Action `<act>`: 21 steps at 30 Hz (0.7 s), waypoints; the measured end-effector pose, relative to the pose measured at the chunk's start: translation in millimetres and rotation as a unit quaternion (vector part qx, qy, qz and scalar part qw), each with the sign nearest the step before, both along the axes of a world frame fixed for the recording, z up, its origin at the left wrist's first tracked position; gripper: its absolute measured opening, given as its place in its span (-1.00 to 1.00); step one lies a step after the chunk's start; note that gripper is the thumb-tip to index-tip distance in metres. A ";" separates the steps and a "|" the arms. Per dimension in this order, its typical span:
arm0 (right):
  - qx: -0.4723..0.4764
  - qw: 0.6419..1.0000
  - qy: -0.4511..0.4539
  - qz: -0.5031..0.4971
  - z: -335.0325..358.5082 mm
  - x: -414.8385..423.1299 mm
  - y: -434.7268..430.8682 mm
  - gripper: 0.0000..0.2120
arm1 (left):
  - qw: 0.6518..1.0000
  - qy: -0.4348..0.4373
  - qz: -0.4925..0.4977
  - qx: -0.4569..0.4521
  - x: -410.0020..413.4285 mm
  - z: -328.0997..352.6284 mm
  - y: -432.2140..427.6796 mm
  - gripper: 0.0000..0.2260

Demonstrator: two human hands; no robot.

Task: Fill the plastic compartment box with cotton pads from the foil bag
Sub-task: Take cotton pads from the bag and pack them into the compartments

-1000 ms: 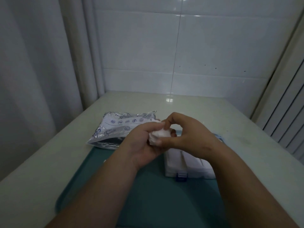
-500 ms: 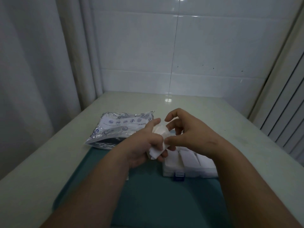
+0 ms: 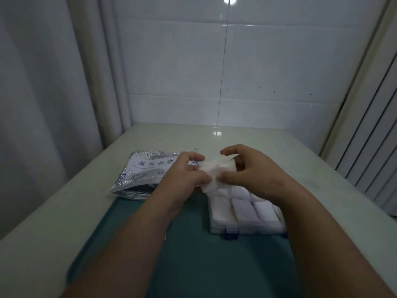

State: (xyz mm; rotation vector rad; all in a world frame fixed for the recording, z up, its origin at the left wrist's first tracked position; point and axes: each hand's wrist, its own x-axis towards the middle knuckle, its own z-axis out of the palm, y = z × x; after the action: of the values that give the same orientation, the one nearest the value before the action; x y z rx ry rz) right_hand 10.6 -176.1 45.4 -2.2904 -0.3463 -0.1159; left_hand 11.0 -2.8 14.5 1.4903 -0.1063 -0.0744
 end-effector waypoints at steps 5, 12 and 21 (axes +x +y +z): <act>-0.043 0.999 -0.009 -0.011 -2.1 2.9 -0.5 -0.74 | 0.994 -0.053 0.065 0.065 -0.8 -1.6 -5.4 -0.75; -0.057 0.998 0.025 -0.012 -14.2 0.2 3.0 -0.65 | 0.990 -0.063 0.105 0.066 -12.7 -2.8 -25.3 -0.79; -0.086 0.996 0.015 0.005 -22.1 -1.3 1.9 -0.60 | 0.974 -0.045 0.156 0.157 -6.4 -17.6 -33.7 -0.82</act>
State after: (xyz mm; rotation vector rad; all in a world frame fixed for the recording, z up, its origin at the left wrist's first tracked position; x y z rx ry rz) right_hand 9.3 -174.2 23.3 -2.4575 -0.3635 -0.0474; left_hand 4.6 -36.5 -3.1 1.8103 0.0706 0.2411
